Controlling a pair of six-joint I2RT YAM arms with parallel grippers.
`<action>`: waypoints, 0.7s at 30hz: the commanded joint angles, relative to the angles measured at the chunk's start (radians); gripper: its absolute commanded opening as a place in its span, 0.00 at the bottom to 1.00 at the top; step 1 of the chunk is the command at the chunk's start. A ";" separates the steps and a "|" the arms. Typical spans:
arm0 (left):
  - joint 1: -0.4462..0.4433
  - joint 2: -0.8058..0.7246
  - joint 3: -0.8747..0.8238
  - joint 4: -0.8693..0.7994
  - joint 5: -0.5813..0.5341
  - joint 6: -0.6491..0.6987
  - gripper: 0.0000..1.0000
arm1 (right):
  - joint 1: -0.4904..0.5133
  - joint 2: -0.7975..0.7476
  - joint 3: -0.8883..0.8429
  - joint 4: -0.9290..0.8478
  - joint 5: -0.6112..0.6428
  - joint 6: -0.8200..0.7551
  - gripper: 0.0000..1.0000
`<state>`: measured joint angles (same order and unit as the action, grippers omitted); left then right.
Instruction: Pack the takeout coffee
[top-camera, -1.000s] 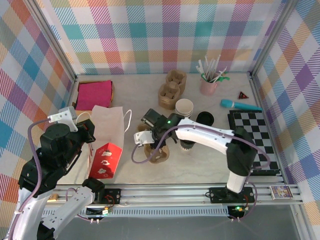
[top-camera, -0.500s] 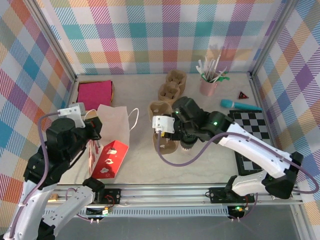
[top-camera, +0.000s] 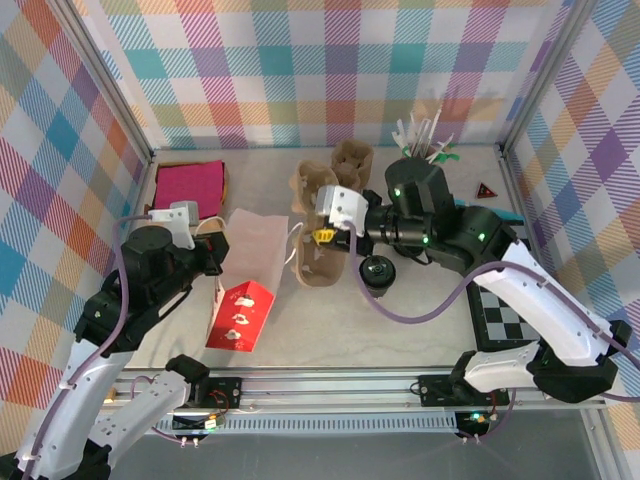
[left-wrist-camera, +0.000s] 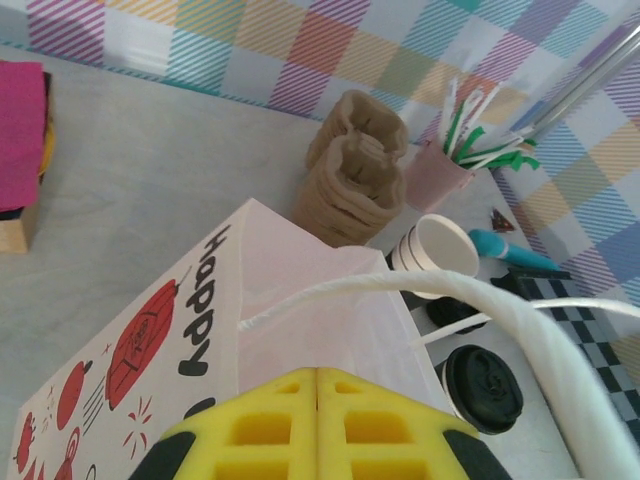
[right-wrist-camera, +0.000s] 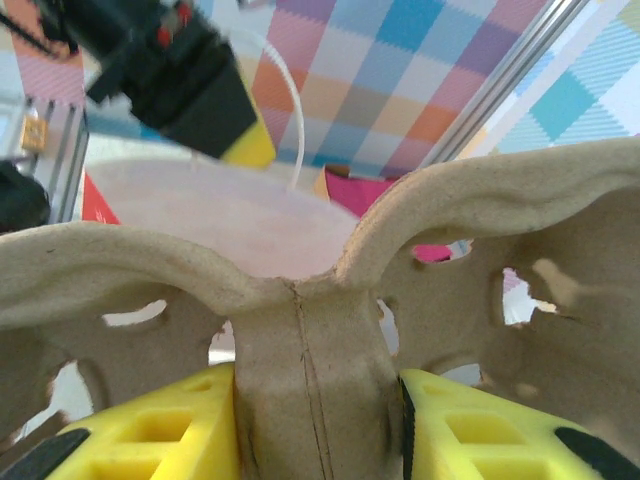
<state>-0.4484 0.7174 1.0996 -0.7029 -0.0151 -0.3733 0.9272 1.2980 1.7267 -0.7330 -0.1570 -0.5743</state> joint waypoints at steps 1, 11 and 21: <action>-0.005 0.005 -0.008 0.071 0.036 -0.003 0.00 | -0.009 0.054 0.088 0.031 -0.101 0.101 0.40; -0.095 -0.002 -0.065 0.093 -0.050 -0.045 0.00 | -0.007 0.215 0.173 0.069 -0.182 0.414 0.38; -0.121 -0.006 -0.073 0.104 -0.076 -0.058 0.00 | 0.019 0.231 0.099 0.026 -0.196 0.486 0.36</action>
<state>-0.5648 0.7227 1.0286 -0.6415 -0.0731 -0.4198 0.9333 1.5314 1.8511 -0.6968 -0.3012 -0.1223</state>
